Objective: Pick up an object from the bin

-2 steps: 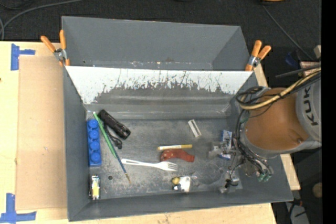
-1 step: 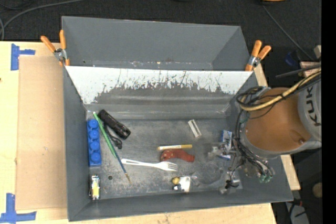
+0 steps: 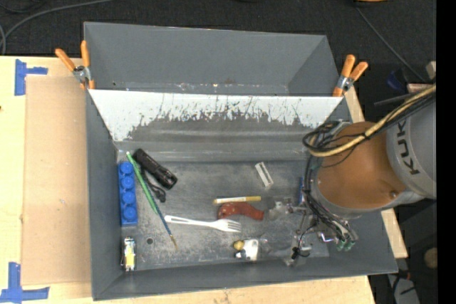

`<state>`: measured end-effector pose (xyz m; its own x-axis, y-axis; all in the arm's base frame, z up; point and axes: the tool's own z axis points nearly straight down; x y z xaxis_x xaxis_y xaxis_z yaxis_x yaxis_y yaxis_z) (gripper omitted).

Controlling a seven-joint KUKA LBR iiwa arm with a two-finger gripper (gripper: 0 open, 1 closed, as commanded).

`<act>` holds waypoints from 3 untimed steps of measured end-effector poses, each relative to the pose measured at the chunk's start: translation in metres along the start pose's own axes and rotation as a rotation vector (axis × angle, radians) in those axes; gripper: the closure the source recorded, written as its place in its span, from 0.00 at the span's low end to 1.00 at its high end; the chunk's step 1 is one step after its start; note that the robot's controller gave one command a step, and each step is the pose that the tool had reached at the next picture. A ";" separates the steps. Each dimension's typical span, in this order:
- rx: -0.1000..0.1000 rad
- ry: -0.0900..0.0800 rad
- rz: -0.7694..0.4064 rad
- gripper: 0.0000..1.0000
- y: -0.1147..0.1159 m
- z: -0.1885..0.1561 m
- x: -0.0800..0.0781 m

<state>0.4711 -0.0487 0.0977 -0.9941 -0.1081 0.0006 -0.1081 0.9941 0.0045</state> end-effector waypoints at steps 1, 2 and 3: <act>0.003 -0.005 0.126 0.00 -0.019 0.023 -0.006; 0.001 -0.004 -0.054 1.00 -0.030 0.027 -0.014; 0.001 -0.004 -0.055 1.00 -0.030 0.027 -0.014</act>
Offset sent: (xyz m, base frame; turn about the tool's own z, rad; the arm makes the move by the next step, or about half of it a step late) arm 0.0165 -0.0290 -0.0277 -0.0528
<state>0.4883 -0.0765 0.0703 -0.9867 -0.1624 -0.0037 -0.1625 0.9867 0.0034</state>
